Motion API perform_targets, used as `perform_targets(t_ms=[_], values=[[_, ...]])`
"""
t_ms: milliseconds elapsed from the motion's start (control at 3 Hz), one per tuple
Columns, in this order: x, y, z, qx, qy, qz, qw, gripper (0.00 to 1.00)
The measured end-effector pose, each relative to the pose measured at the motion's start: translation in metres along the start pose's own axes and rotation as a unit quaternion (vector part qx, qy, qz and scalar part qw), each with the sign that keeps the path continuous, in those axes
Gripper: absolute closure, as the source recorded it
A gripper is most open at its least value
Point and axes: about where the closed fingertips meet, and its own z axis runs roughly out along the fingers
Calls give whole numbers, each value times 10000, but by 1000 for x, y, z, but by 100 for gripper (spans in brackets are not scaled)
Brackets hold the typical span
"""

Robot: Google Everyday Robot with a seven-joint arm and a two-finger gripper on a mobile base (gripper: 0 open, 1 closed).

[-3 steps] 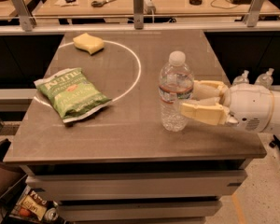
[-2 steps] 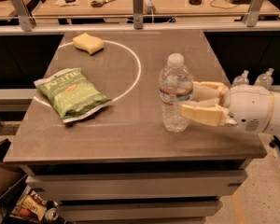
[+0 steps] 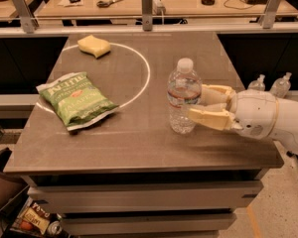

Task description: Place water bottle upright

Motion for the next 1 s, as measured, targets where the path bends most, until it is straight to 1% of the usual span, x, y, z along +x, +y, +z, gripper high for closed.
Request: perform_targets(t_ms=[333,667,1000], values=[[4,-3,-1,15,34,62,10000,100],[9,-6,-6,37,172,365,9992,100],[12,-8,-8,45,230,503,9985,100]])
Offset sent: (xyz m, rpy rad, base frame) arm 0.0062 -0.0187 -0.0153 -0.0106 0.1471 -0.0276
